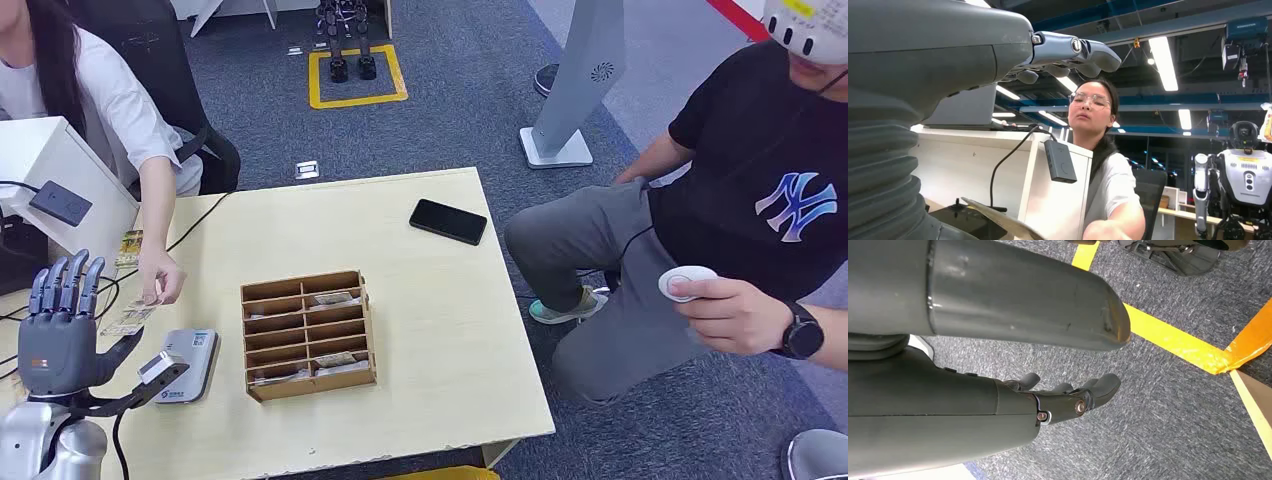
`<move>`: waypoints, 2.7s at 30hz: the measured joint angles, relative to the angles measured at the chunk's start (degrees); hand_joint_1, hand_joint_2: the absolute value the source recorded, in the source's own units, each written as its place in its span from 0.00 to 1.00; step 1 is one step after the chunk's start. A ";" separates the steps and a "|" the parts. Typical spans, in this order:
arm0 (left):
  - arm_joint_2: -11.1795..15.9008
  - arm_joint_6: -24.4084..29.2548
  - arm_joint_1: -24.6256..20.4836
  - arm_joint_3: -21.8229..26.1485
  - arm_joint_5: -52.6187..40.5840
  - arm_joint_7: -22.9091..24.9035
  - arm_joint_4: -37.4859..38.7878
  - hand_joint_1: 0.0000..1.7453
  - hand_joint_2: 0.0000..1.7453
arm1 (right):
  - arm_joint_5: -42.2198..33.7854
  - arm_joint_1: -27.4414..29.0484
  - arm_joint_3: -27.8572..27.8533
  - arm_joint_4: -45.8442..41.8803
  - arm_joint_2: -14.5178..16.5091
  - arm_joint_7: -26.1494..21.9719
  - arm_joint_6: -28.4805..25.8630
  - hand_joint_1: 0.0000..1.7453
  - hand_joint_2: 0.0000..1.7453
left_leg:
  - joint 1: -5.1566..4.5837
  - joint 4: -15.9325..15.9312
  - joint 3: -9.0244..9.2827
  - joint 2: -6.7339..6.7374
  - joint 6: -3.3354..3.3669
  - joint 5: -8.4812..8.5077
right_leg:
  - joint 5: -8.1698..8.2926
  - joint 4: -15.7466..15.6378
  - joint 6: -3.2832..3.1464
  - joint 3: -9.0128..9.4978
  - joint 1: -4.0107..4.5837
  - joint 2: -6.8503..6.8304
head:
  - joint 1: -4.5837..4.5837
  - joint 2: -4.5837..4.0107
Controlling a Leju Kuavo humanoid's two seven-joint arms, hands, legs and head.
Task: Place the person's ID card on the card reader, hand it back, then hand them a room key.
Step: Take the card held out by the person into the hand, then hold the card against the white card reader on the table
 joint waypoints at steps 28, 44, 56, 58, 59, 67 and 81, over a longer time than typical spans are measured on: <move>1.72 0.00 -0.76 -0.94 6.37 1.37 4.29 1.00 1.00 | 0.73 0.01 -0.17 0.00 0.02 -0.36 0.04 0.00 0.00 | 0.00 0.00 0.00 0.03 0.00 0.00 | 0.00 0.00 0.00 -0.03 0.00 0.02 | 0.01 0.00; 4.08 -24.53 -1.75 -9.64 40.21 7.07 6.16 1.00 1.00 | 1.81 0.03 -1.75 0.00 0.10 -0.68 -0.07 0.00 0.00 | 0.00 0.00 0.00 0.04 0.01 0.02 | 0.01 0.00 0.00 -0.04 0.00 0.03 | 0.01 0.00; 8.33 -37.33 -3.90 -13.98 46.86 10.45 9.67 1.00 1.00 | 1.86 0.21 -3.29 0.00 0.20 -0.68 -0.08 0.00 0.00 | 0.00 0.00 -0.01 0.10 0.01 0.02 | 0.05 0.02 -0.05 -0.08 0.00 0.09 | 0.00 0.00; 8.73 -38.80 -3.94 -14.54 47.03 10.58 10.06 1.00 1.00 | 1.96 0.21 -3.37 0.00 0.20 -0.74 -0.08 0.00 0.00 | 0.00 0.00 -0.01 0.10 0.01 0.02 | 0.05 0.02 -0.05 -0.08 0.00 0.09 | 0.01 0.00; 8.99 -39.57 -3.94 -14.92 47.02 10.63 10.27 1.00 1.00 | 2.01 0.21 -3.43 0.00 0.20 -0.78 -0.08 0.00 0.00 | 0.00 0.00 -0.01 0.11 0.01 0.02 | 0.05 0.02 -0.05 -0.07 0.00 0.09 | 0.00 0.00; 10.96 -41.76 -3.85 -17.42 45.88 10.99 12.13 1.00 1.00 | 2.13 0.25 -4.23 0.00 0.29 -0.83 -0.10 0.00 0.00 | 0.00 0.00 -0.01 0.12 0.01 0.02 | 0.06 0.03 -0.05 -0.07 0.00 0.09 | 0.00 0.00; 18.87 -45.95 -1.72 -25.19 41.01 10.10 15.09 1.00 1.00 | 3.86 0.29 -4.79 0.00 0.31 -1.28 0.09 0.00 0.00 | 0.01 0.00 -0.02 0.16 0.01 0.02 | 0.05 0.08 -0.06 -0.10 0.01 0.13 | 0.01 0.00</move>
